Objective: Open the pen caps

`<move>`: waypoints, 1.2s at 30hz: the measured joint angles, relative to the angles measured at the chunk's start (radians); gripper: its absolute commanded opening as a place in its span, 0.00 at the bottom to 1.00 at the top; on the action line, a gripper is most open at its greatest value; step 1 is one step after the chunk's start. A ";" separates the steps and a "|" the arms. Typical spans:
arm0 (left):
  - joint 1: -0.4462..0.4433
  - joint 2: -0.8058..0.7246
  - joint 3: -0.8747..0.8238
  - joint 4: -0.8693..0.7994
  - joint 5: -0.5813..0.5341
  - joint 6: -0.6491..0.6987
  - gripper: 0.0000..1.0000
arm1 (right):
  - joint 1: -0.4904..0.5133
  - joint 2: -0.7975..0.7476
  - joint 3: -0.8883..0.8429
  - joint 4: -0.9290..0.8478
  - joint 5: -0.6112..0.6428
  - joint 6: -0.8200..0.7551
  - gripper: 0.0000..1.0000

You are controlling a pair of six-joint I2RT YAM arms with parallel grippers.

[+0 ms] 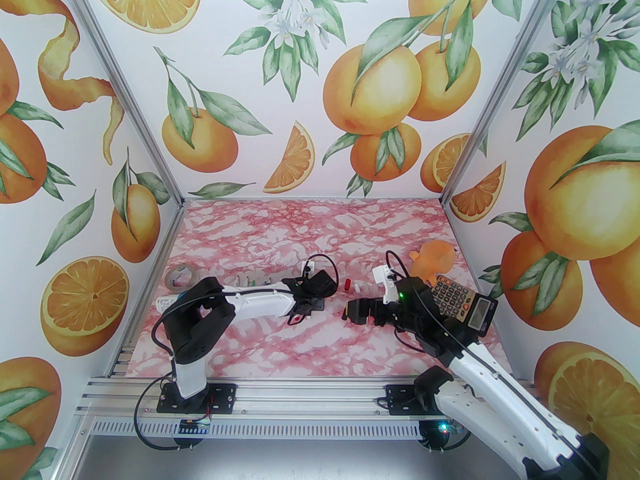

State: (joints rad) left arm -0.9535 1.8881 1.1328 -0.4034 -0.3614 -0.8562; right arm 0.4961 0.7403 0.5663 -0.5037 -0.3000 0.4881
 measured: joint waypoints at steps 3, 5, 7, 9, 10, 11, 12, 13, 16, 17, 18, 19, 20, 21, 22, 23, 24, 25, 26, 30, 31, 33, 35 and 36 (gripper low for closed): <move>0.008 0.016 0.010 -0.017 -0.007 0.000 0.12 | 0.000 0.000 0.000 0.000 0.000 0.000 1.00; 0.013 0.025 0.019 -0.032 -0.014 0.000 0.12 | 0.000 0.000 0.000 0.000 0.000 0.000 1.00; 0.016 0.031 0.026 -0.046 -0.019 0.000 0.12 | 0.000 0.000 0.000 0.000 0.000 0.000 1.00; 0.016 0.031 0.030 -0.053 -0.025 0.001 0.12 | 0.000 0.000 0.000 0.000 0.000 0.000 1.00; 0.017 0.031 0.030 -0.057 -0.029 0.001 0.12 | 0.000 0.002 0.000 0.000 0.000 0.000 1.00; 0.017 0.032 0.030 -0.062 -0.032 0.001 0.13 | 0.000 0.004 0.000 0.000 0.000 0.000 1.00; 0.017 0.032 0.030 -0.069 -0.033 0.001 0.13 | 0.000 0.007 0.000 0.000 0.000 0.000 1.00; 0.017 0.032 0.030 -0.074 -0.036 0.001 0.13 | 0.000 0.008 0.000 0.000 0.000 0.000 1.00; 0.018 0.032 0.031 -0.087 -0.046 0.001 0.14 | 0.000 0.008 0.000 0.000 0.000 0.000 1.00; 0.017 0.032 0.031 -0.093 -0.050 0.001 0.14 | 0.000 0.008 0.000 0.000 0.000 0.000 1.00; 0.017 0.032 0.032 -0.098 -0.053 0.001 0.14 | 0.000 0.008 0.000 0.000 0.000 0.000 1.00; 0.018 0.032 0.032 -0.104 -0.058 0.001 0.15 | 0.000 0.008 0.000 0.000 0.000 0.000 1.00; 0.018 0.032 0.032 -0.107 -0.060 0.001 0.16 | 0.000 0.008 0.000 0.000 0.000 0.000 1.00; 0.018 0.032 0.032 -0.110 -0.061 0.002 0.17 | 0.000 0.008 0.000 0.000 0.000 0.000 1.00; 0.018 0.032 0.032 -0.111 -0.063 0.002 0.18 | 0.000 0.008 0.000 0.000 0.000 0.000 1.00; 0.018 0.032 0.032 -0.113 -0.064 0.002 0.20 | 0.000 0.008 0.000 0.000 0.000 0.000 1.00; 0.018 0.032 0.032 -0.115 -0.065 0.003 0.21 | 0.000 0.008 0.000 0.000 0.000 0.000 1.00; 0.018 0.032 0.032 -0.117 -0.065 0.003 0.22 | 0.000 0.008 0.000 0.000 0.000 0.000 1.00; 0.019 0.032 0.032 -0.117 -0.066 0.003 0.23 | 0.000 0.008 0.000 0.000 0.000 0.000 1.00; 0.024 0.032 0.033 -0.127 -0.068 0.002 0.29 | 0.000 0.008 0.000 0.000 0.000 0.000 1.00; 0.024 0.032 0.034 -0.129 -0.067 0.003 0.29 | 0.000 0.008 0.000 0.000 0.000 0.000 1.00; 0.025 0.032 0.034 -0.130 -0.067 0.003 0.29 | 0.000 0.008 0.000 0.000 0.000 0.000 1.00; 0.025 0.032 0.034 -0.130 -0.067 0.003 0.29 | 0.000 0.008 0.000 0.000 0.000 0.000 1.00; 0.025 0.032 0.034 -0.130 -0.066 0.003 0.29 | 0.000 0.008 0.000 0.000 0.000 0.000 1.00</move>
State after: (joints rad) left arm -0.9287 1.9202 1.1671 -0.5339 -0.4278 -0.8536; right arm 0.4961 0.7479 0.5659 -0.5037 -0.2996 0.4881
